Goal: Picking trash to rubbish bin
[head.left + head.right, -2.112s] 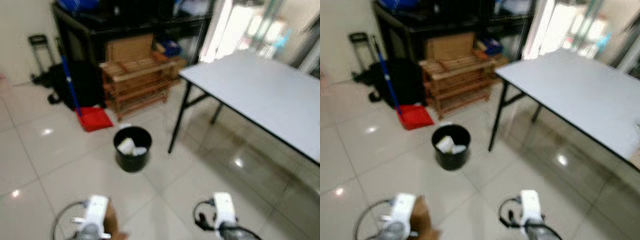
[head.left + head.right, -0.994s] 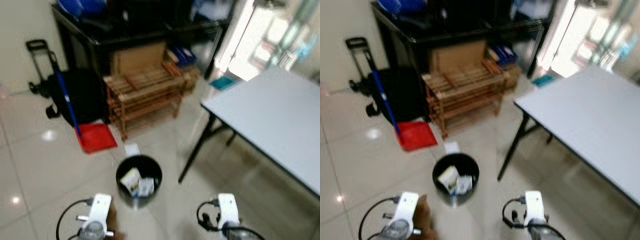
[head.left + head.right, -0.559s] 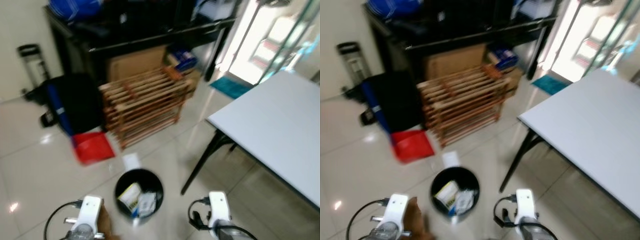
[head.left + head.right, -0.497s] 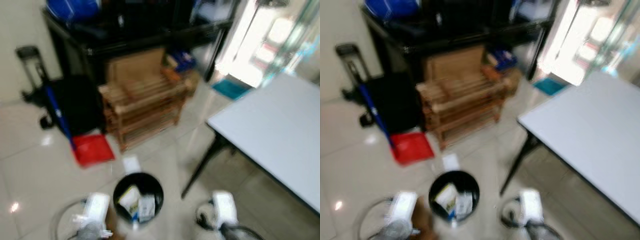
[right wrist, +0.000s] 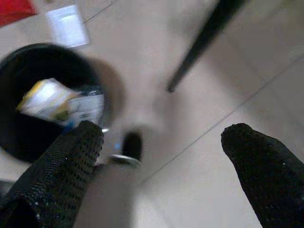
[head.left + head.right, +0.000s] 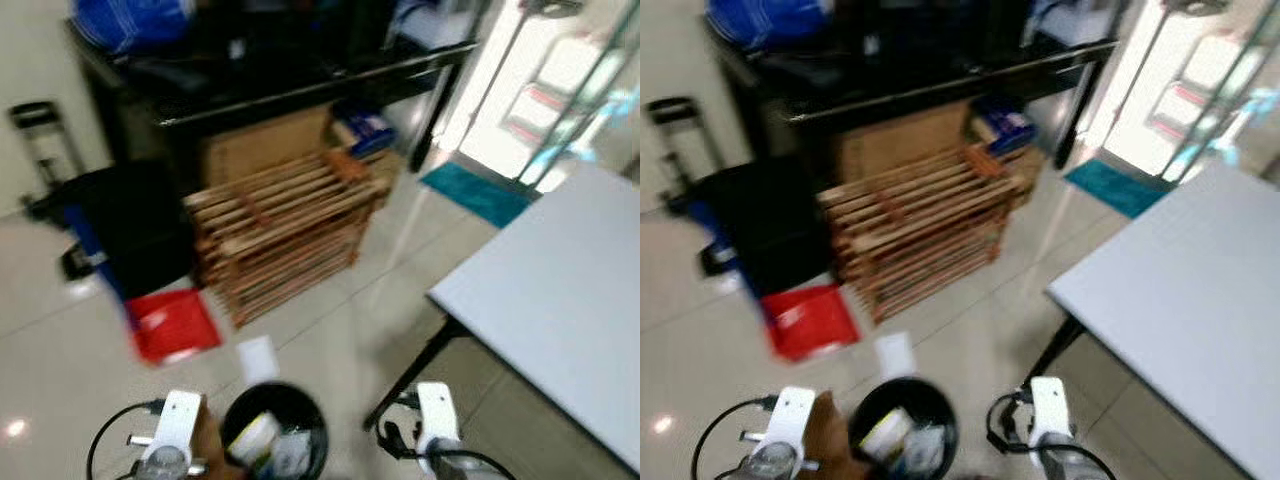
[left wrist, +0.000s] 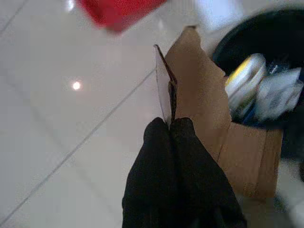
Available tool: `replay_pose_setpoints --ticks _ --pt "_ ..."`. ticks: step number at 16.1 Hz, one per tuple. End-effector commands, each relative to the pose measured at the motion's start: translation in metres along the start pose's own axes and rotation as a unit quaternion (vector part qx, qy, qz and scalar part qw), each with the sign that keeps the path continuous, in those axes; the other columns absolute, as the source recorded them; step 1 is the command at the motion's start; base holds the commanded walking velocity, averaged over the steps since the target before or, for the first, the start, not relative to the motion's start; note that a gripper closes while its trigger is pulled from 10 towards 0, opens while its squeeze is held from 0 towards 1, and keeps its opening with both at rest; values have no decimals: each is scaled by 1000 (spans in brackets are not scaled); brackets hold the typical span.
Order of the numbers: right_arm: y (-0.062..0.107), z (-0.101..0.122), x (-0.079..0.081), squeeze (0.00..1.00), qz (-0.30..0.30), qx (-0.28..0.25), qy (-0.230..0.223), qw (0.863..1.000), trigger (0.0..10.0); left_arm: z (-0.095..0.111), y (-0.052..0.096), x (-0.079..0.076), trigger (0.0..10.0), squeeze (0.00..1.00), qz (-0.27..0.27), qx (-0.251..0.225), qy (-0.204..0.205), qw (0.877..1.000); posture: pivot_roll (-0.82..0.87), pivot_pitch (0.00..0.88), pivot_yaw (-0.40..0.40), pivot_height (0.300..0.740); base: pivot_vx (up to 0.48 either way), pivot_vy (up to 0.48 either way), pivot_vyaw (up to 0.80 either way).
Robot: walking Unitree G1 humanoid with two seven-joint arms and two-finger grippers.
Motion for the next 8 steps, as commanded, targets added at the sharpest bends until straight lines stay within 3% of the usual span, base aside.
replay_pose_setpoints --ticks 1,2,4,8 --pt "-1 6 -2 0 1 -7 10 1000 10000 -2 1 -7 10000 0 -9 -1 -7 1000 -17 61 -120 740 0 0 0" --pt "-1 7 -2 0 2 -8 11 1000 10000 -2 1 -7 10000 0 -10 -1 -8 1000 -17 61 -120 740 0 0 0" --pt "-2 29 2 0 33 -38 38 998 10000 12 0 -10 10000 0 -22 -24 -1 999 -28 72 -121 740 0 0 0" --pt "-2 46 9 0 92 -47 94 990 10000 45 1 -30 10000 0 -82 -75 1 994 -52 110 -131 740 0 0 0"
Point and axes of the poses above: a point about 5 cm out from each wrist's last joint towards the gripper, its own y axis pointing back from the gripper into the wrist, its own z axis along the axis of the wrist's last joint, x = y × z, the point moved 4 cm from there along -y, pointing out of the wrist towards the gripper, and after that the axes turned 12 degrees about y, right-handed, at the moved point
